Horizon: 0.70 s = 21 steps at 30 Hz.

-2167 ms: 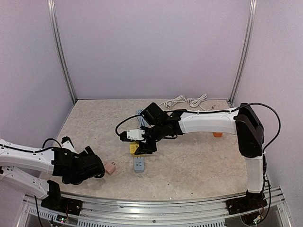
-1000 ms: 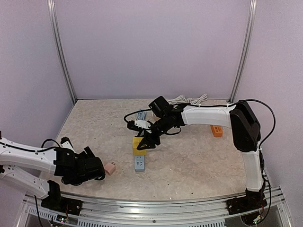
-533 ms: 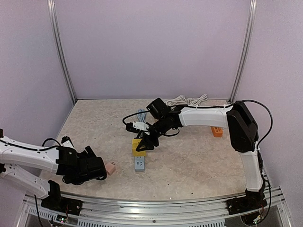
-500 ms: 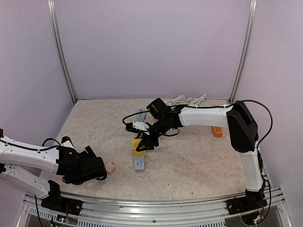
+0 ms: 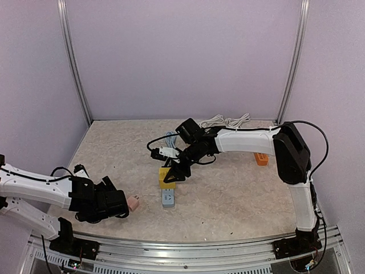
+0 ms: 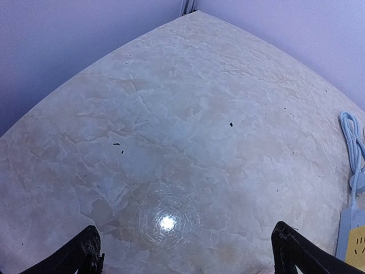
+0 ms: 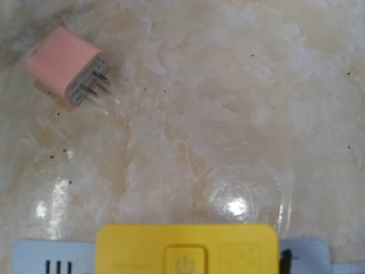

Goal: Insert the plug
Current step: Insert the plug into the socket.

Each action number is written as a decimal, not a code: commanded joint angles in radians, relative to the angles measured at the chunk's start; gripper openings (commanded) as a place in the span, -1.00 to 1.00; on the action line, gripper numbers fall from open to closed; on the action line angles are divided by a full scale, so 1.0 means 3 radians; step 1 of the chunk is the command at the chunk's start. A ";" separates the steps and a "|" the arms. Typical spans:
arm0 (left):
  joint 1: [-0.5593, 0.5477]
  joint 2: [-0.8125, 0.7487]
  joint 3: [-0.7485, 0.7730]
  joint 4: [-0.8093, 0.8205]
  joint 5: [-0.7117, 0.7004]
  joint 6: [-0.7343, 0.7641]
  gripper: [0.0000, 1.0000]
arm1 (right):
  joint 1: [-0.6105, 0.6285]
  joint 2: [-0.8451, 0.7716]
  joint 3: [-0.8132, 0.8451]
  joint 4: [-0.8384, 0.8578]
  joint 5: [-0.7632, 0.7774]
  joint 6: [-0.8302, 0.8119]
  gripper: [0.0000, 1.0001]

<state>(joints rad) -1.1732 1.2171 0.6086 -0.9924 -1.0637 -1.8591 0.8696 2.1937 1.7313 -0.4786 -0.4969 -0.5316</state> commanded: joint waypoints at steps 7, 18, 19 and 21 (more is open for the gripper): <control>-0.0026 0.0013 0.0063 -0.0114 -0.0071 -0.0075 0.98 | -0.0021 0.0250 -0.0049 -0.0450 0.0720 -0.0038 0.39; -0.0037 0.0047 0.0062 -0.0146 -0.0070 -0.0134 0.98 | -0.0025 0.0053 -0.0028 -0.0327 0.0708 0.0030 0.65; -0.0044 0.0056 0.0062 -0.0147 -0.0067 -0.0137 0.98 | -0.0023 0.0038 -0.0018 -0.0323 0.0693 0.0041 0.68; -0.0044 0.0068 0.0059 -0.0166 -0.0057 -0.0167 0.98 | -0.0025 0.0002 0.0012 -0.0320 0.0683 0.0052 0.71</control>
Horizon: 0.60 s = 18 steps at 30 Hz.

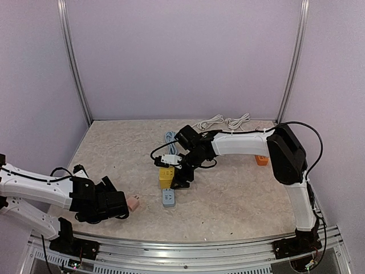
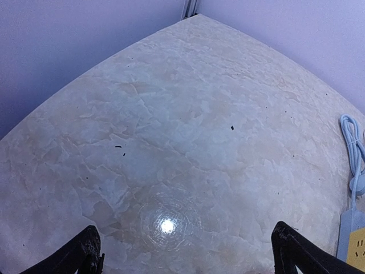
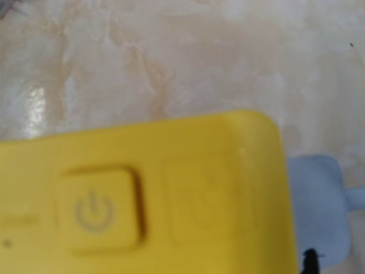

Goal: Insert the plug
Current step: Insert the plug into the socket.

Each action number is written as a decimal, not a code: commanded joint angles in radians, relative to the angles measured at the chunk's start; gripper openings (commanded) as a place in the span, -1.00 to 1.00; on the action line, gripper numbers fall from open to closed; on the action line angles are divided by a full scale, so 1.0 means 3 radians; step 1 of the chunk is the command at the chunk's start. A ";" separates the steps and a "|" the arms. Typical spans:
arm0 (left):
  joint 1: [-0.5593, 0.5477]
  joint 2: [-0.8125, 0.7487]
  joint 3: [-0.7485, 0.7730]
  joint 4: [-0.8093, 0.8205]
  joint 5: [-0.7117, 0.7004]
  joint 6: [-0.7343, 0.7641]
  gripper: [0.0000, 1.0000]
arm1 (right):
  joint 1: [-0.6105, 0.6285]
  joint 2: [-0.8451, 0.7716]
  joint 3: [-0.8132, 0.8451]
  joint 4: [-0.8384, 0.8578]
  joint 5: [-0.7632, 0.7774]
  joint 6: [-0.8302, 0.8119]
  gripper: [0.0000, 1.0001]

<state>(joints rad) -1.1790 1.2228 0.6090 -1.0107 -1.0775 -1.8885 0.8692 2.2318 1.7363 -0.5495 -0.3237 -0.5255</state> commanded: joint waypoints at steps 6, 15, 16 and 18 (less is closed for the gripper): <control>-0.0028 0.0099 0.0056 -0.0140 -0.0004 -0.0132 0.98 | -0.0021 -0.0231 0.0041 -0.0137 0.0112 0.0054 0.98; 0.0022 0.0391 0.0215 -0.0135 0.0104 0.0064 0.98 | -0.0023 -0.0612 -0.0124 -0.0229 0.0333 0.0102 1.00; 0.0065 0.0459 0.0265 -0.0152 0.0161 0.0072 0.98 | -0.0024 -0.0669 -0.0152 -0.0225 0.0371 0.0119 1.00; 0.0151 0.0684 0.0365 -0.0148 0.0275 0.0142 0.98 | -0.0023 -0.0788 -0.0233 -0.0201 0.0442 0.0155 1.00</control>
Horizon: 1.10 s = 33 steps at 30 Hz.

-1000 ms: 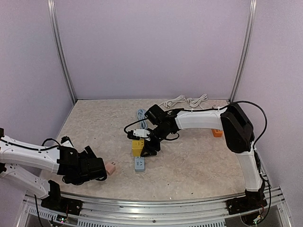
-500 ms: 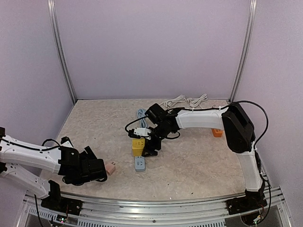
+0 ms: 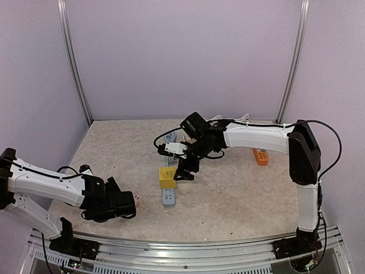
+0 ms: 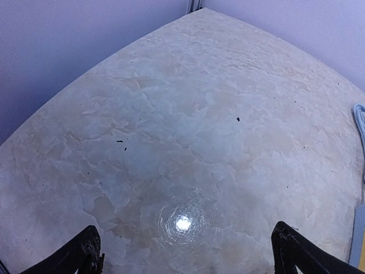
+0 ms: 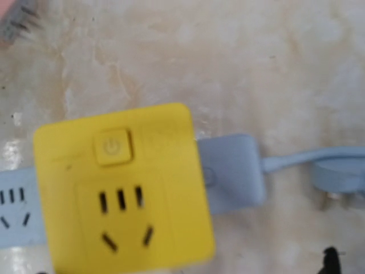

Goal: Insert the plug
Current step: Insert the plug into the socket, then pick up the plug at the corner of the board.

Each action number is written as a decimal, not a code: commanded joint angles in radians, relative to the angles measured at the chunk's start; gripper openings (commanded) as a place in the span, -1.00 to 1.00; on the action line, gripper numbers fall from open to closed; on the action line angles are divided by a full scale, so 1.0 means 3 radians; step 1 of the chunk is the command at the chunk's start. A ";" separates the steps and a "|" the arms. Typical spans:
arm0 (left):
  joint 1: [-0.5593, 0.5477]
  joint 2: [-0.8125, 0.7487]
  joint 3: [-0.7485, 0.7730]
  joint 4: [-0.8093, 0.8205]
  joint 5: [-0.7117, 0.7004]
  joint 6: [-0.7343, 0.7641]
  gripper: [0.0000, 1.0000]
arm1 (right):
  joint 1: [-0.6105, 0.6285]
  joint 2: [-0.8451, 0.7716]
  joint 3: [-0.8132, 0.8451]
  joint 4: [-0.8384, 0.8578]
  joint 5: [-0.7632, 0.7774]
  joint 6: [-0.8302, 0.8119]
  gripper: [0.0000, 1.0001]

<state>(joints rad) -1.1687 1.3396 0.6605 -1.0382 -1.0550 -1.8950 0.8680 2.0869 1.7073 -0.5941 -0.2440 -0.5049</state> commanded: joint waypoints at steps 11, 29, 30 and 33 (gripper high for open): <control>0.0794 0.0243 -0.0304 0.2205 0.1370 0.2665 0.98 | -0.0014 -0.1154 -0.0684 0.0323 0.0401 0.0415 1.00; 0.1110 -0.0467 -0.0368 0.2915 0.2855 0.4356 0.98 | -0.0070 -0.2208 -0.1825 0.1349 0.0437 0.1068 1.00; 0.1112 -0.0501 -0.0323 0.2854 0.2921 0.4442 0.98 | -0.0073 -0.2221 -0.1832 0.1342 0.0435 0.1076 1.00; 0.1116 -0.0475 -0.0171 0.2537 0.3037 0.4640 0.98 | -0.0084 -0.2272 -0.1892 0.1384 0.0416 0.1103 1.00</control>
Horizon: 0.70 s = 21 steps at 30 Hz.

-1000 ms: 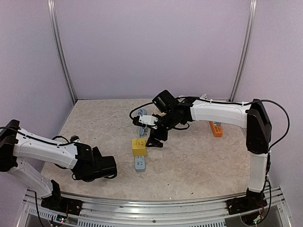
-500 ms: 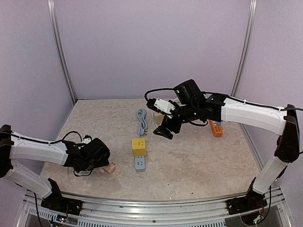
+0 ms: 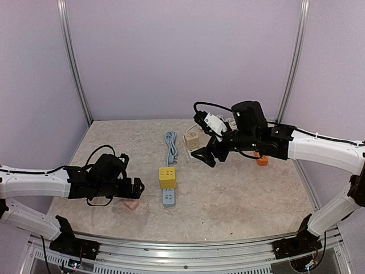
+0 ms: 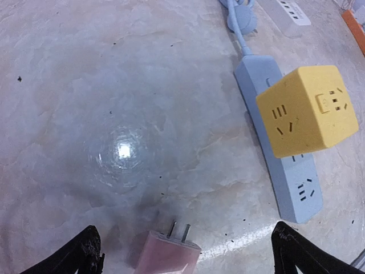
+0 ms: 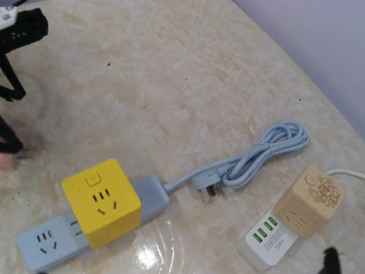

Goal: Insert the plug
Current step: Pick up the plug at the corner of the board.

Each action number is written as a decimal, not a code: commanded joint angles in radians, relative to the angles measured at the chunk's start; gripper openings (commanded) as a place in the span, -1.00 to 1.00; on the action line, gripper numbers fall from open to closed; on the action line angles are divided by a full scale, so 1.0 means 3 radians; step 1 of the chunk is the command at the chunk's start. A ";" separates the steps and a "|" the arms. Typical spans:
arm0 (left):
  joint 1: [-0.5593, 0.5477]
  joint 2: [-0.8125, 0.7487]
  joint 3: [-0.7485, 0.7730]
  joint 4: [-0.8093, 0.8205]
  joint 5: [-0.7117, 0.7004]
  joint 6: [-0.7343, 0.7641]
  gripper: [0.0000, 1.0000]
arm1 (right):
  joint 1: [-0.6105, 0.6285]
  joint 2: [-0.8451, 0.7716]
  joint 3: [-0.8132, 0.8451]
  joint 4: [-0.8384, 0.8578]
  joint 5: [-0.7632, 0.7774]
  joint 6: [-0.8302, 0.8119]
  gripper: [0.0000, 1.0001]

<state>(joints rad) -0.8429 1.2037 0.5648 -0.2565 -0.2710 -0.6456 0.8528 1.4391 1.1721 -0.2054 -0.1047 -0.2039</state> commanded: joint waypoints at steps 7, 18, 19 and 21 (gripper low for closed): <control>0.0050 0.0647 0.0540 -0.0459 0.0577 0.0517 0.85 | -0.0047 -0.0192 -0.0182 0.0164 -0.0109 0.0127 0.99; -0.0055 0.1054 0.0982 -0.1111 0.0329 0.0373 0.76 | -0.0058 -0.0284 -0.0263 0.0165 -0.0149 0.0103 1.00; -0.0073 0.1080 0.1015 -0.1178 0.0331 0.0369 0.74 | -0.0059 -0.0287 -0.0263 0.0168 -0.0144 0.0102 1.00; -0.0121 0.1117 0.1060 -0.1261 0.0365 0.0357 0.71 | -0.0061 -0.0287 -0.0257 0.0168 -0.0141 0.0102 1.00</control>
<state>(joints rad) -0.8555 1.5097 0.8448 -0.5278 -0.1532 -0.5270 0.8455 1.3796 1.1107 -0.1699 -0.1387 -0.1806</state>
